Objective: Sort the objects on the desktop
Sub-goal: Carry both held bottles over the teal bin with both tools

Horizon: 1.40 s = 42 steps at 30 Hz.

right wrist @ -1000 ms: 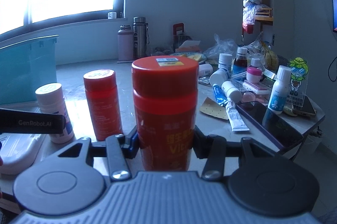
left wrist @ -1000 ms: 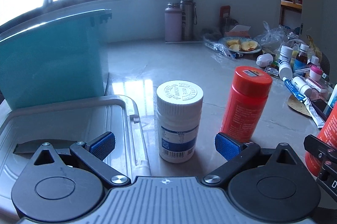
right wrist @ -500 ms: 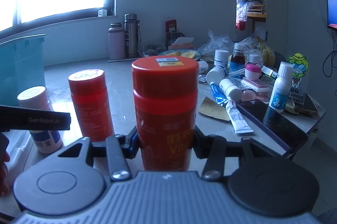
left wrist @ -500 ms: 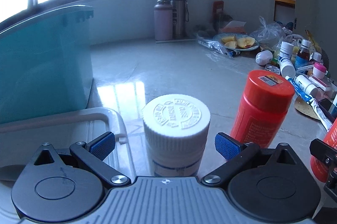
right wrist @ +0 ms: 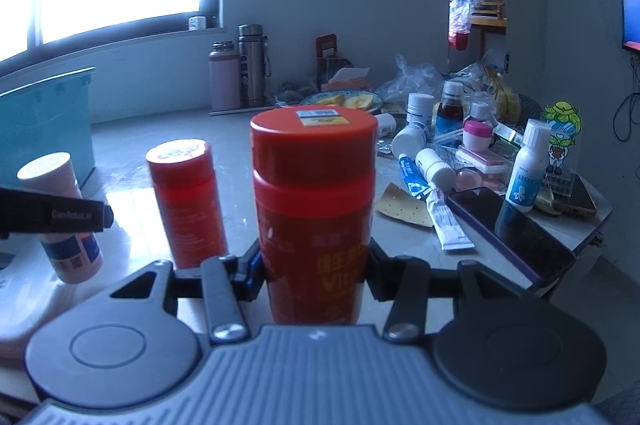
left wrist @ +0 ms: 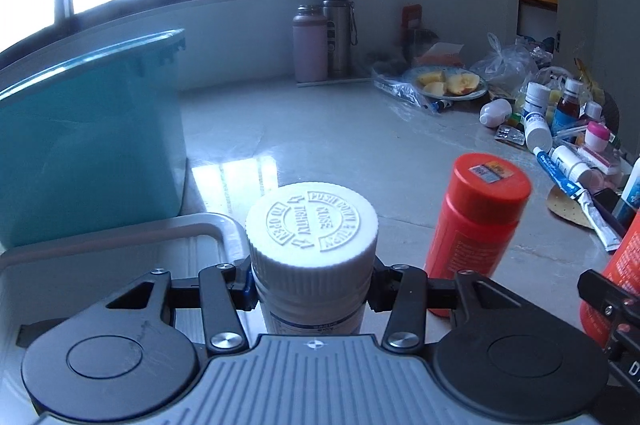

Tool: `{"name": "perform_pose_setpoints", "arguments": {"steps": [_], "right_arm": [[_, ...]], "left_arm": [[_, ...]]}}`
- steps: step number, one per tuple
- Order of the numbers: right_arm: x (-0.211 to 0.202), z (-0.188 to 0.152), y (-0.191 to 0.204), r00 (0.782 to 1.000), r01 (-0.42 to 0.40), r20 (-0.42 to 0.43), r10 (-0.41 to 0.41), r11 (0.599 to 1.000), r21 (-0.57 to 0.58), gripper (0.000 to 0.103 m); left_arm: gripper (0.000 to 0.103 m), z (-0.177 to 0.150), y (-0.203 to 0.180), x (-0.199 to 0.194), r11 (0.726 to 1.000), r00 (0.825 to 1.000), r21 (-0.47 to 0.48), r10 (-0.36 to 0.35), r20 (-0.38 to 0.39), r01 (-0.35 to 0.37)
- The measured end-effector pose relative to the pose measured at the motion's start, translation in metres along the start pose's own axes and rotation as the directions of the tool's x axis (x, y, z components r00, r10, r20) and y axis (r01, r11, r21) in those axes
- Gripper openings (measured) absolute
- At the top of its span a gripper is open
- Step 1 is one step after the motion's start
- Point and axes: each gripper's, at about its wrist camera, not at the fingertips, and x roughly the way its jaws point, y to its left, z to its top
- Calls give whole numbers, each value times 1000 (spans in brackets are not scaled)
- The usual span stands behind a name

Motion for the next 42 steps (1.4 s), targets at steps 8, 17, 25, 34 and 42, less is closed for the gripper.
{"name": "perform_pose_setpoints", "arguments": {"steps": [8,17,25,34,42], "right_arm": [[-42,10,3,995,-100,-10,100,993,-56,49],[-68,15,48,961,-275,-42,272,952,-135,49],[-75,26,106,916,-400,-45,399,897,-191,49],[-68,53,171,906,-417,-21,422,885,-207,49],[-62,95,217,922,-371,42,385,909,-190,49]], "left_arm": [[48,-8,9,-74,995,998,-75,57,-34,-59],[48,-28,71,-139,960,975,-175,206,-81,-218],[48,-28,144,-166,918,946,-232,305,-108,-322],[48,3,212,-166,914,941,-221,326,-95,-339],[48,62,264,-153,934,955,-202,294,-42,-296]]}}
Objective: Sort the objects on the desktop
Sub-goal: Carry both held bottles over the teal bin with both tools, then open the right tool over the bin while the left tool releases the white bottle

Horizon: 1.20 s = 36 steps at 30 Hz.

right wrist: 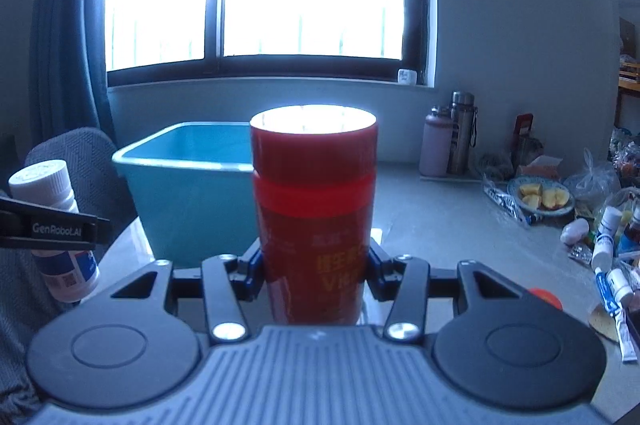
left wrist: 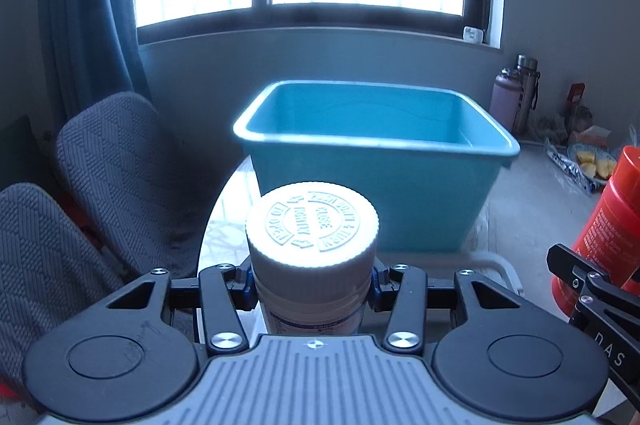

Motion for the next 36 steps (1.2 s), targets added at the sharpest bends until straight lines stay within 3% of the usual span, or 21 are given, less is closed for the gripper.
{"name": "perform_pose_setpoints", "arguments": {"steps": [9,24,31,36], "right_arm": [[26,42,24,997,56,54,-57,998,3,49],[91,108,19,991,29,134,-24,999,-35,49],[139,127,7,992,12,130,-8,999,-33,49],[180,127,5,997,-3,82,5,1000,-23,49]], "left_arm": [[48,63,21,26,999,998,21,-46,46,45],[48,152,11,88,999,993,9,-32,114,31],[48,177,1,132,1000,994,-4,-18,108,19],[48,186,-3,173,1000,997,-2,-7,82,7]]}}
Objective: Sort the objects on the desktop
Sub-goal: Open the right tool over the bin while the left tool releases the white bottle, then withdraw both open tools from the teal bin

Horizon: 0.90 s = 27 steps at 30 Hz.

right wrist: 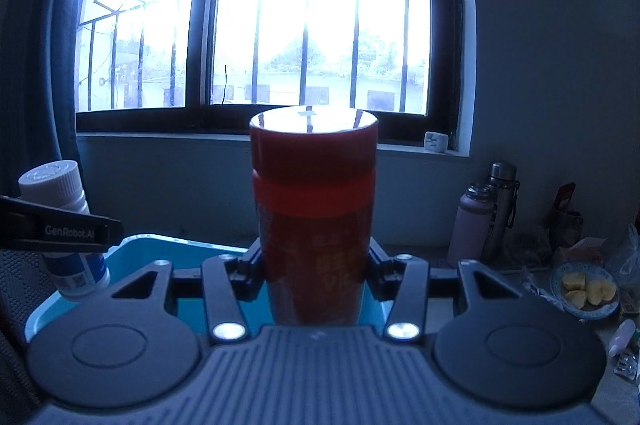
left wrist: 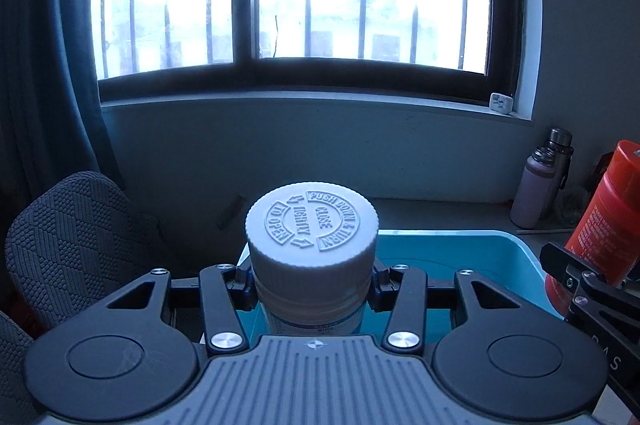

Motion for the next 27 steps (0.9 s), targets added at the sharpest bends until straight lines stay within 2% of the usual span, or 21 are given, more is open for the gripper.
{"name": "perform_pose_setpoints", "arguments": {"steps": [7,11,14,17,18,19,20,21,27], "right_arm": [[49,-27,3,993,-9,-121,8,1000,-7,49],[62,-42,8,983,-17,-185,13,1000,-20,49],[64,-44,10,976,-31,-218,26,999,-20,49],[64,-42,9,968,-26,-248,25,1000,1,51],[62,-42,9,970,-17,-244,15,1000,-4,57],[60,-42,9,971,-11,-239,9,1000,-7,65],[57,-41,8,973,-14,-232,14,1000,-2,67],[55,-40,7,974,-18,-227,18,1000,3,69],[41,-35,2,979,-31,-200,33,999,9,70]], "left_arm": [[48,-12,-4,54,1000,997,2,-6,-76,6],[48,-24,3,75,998,990,-51,-38,-134,32],[48,-28,1,85,998,985,-38,-48,-164,43],[56,-29,-1,89,998,982,-35,-66,-175,60],[66,-29,-2,88,998,983,-27,-58,-172,54],[72,-29,-3,87,999,985,-15,-46,-166,44],[80,-28,-5,85,999,987,-5,-37,-157,37],[83,-28,-6,84,999,988,3,-34,-148,35],[84,-29,-11,57,999,992,35,-11,-126,15]]}}
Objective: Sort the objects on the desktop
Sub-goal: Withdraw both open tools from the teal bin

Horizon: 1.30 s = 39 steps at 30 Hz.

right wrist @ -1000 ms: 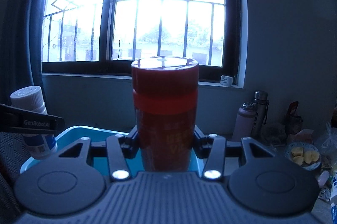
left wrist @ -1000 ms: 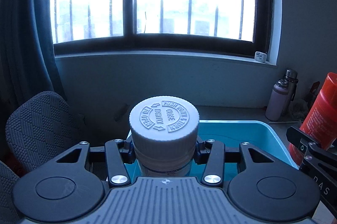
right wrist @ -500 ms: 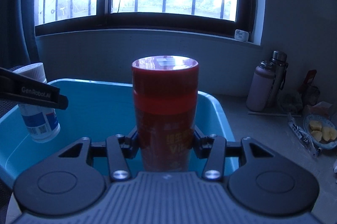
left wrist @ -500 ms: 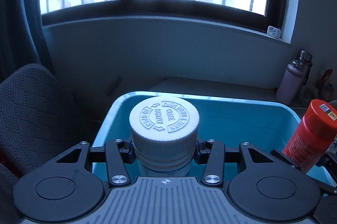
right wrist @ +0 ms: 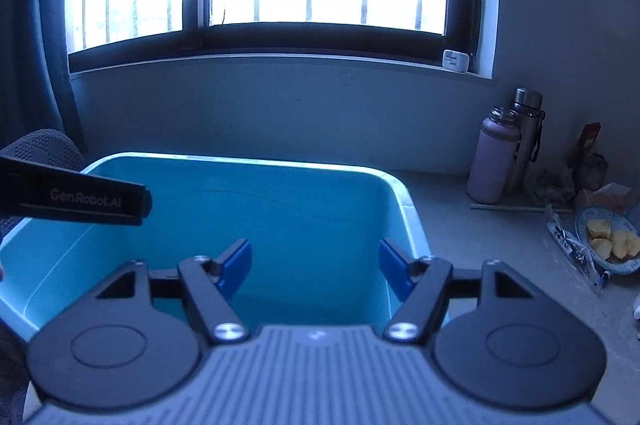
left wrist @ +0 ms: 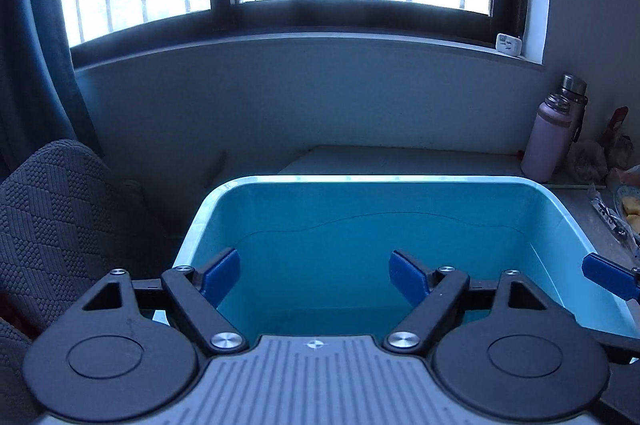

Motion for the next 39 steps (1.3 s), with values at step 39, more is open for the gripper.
{"name": "perform_pose_setpoints", "arguments": {"steps": [39], "right_arm": [[-272,-196,-47,987,160,17,-162,983,89,71]], "left_arm": [[84,-264,-26,-272,996,997,-41,-73,-7,73]]}}
